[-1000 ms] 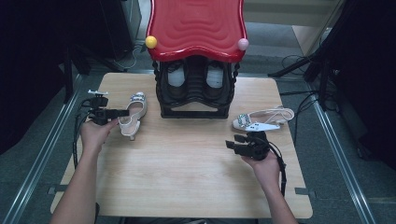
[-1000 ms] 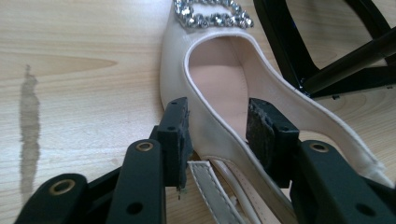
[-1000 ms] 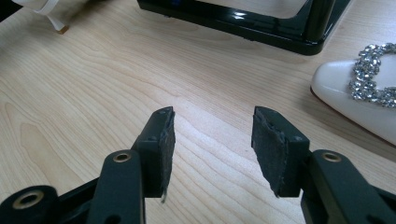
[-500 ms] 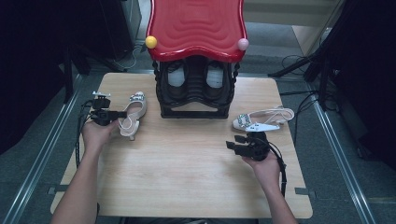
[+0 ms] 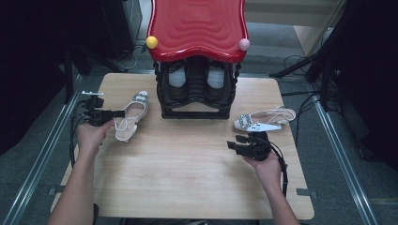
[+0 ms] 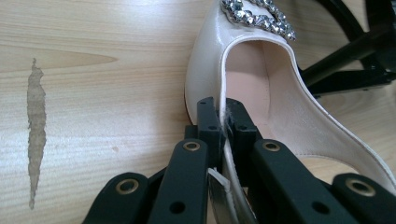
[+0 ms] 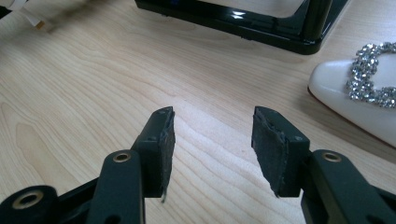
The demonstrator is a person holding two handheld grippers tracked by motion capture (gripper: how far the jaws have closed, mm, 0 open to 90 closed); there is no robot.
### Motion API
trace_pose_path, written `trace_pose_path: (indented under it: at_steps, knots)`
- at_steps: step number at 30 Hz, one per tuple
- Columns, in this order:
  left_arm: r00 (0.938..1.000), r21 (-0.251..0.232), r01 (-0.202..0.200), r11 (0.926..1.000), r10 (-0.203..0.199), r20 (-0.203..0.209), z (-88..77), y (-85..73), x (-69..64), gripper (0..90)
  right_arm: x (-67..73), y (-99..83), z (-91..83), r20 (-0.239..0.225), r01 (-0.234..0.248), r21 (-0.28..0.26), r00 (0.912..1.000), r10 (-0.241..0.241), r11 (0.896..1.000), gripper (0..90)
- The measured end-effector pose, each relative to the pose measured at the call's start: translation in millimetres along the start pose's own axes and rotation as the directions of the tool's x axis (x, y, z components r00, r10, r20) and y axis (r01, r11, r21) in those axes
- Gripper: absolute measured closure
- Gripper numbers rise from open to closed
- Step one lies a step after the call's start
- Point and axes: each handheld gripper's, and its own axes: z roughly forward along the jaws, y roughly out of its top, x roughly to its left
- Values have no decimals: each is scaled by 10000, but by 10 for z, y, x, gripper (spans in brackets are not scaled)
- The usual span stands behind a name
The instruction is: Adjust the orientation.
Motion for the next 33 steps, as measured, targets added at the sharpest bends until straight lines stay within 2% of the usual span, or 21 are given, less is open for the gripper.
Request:
trace_pose_path:
  at_steps: [5,9,14,18,20,21,26,31,33]
  knots:
    - [9999,33,-121,9999,121,-77,-103,-71,-32,872,-12,39,44,-104,-11,-5,9999,11,10000,503]
    - [9999,28,6,10000,-7,132,-181,-143,-45,872,-1,88,96,-243,69,-22,9997,-70,10000,502]
    - [9996,164,-96,9998,92,275,-257,-260,-98,871,15,166,180,-429,182,-7,9989,-183,9998,502]
    - [9996,431,-211,9988,202,218,-299,-367,-163,871,28,236,264,-602,322,10,9977,-321,9995,502]
    - [9993,484,-336,9983,329,148,-329,-424,-197,870,40,260,301,-693,358,43,9970,-354,9993,502]
    - [9994,366,-309,9989,303,162,-339,-451,-213,870,51,277,322,-748,351,75,9966,-344,9994,502]
    - [9965,480,-314,9984,275,786,-388,-560,-303,870,80,344,408,-944,543,79,9941,-533,9985,502]
    - [9916,557,-593,9967,524,1181,-354,-643,-474,868,119,404,506,-1161,744,85,9906,-729,9972,503]
    - [9890,614,-834,9946,750,1276,-318,-663,-561,868,138,417,535,-1216,813,172,9895,-786,9965,503]
